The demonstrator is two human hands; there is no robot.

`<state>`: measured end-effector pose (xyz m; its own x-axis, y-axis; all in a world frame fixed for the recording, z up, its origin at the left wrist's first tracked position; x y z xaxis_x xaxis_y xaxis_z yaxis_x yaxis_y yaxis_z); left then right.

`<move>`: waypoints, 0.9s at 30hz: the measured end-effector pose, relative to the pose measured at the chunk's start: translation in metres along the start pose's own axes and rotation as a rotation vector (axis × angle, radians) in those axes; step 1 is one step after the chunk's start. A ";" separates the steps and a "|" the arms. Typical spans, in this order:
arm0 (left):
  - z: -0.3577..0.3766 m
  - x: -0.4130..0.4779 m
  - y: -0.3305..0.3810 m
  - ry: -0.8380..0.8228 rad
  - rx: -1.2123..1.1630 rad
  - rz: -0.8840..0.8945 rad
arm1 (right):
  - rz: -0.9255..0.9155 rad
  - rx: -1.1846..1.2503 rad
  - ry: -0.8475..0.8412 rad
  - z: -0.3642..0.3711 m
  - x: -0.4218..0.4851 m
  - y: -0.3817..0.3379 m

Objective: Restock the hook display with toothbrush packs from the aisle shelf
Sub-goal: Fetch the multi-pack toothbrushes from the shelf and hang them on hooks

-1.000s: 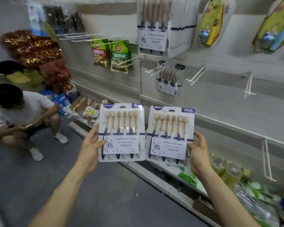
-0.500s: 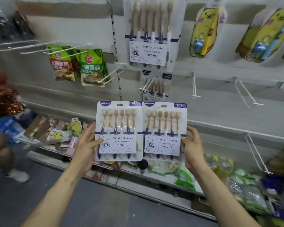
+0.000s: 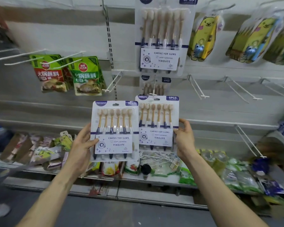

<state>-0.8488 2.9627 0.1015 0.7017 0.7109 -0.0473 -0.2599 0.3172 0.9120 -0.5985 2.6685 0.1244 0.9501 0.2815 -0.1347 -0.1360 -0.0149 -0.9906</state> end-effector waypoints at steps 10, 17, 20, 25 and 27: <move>-0.010 0.006 0.001 -0.081 -0.010 -0.008 | -0.037 -0.028 0.024 0.027 0.006 0.000; -0.008 0.020 -0.014 -0.086 -0.046 -0.038 | -0.054 -0.018 0.057 0.032 0.024 0.008; -0.006 0.032 -0.020 -0.083 -0.043 -0.039 | -0.049 -0.004 0.054 0.031 0.038 0.012; -0.002 0.048 -0.027 -0.069 -0.054 -0.043 | -0.040 0.005 0.056 0.033 0.066 0.017; 0.003 0.055 -0.029 -0.067 -0.064 -0.053 | -0.028 0.028 0.067 0.036 0.082 0.018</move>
<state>-0.8004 2.9908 0.0740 0.7579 0.6491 -0.0655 -0.2616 0.3943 0.8809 -0.5333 2.7253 0.0967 0.9701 0.2168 -0.1089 -0.1158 0.0192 -0.9931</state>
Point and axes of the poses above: each hand's wrist, its own x-axis towards the middle knuckle, its own z-axis out of the palm, y = z × x, the point moved 8 cm from there along x, towards the middle knuckle, and after that the axes turned 8 degrees about -x, right-handed, at the moved point
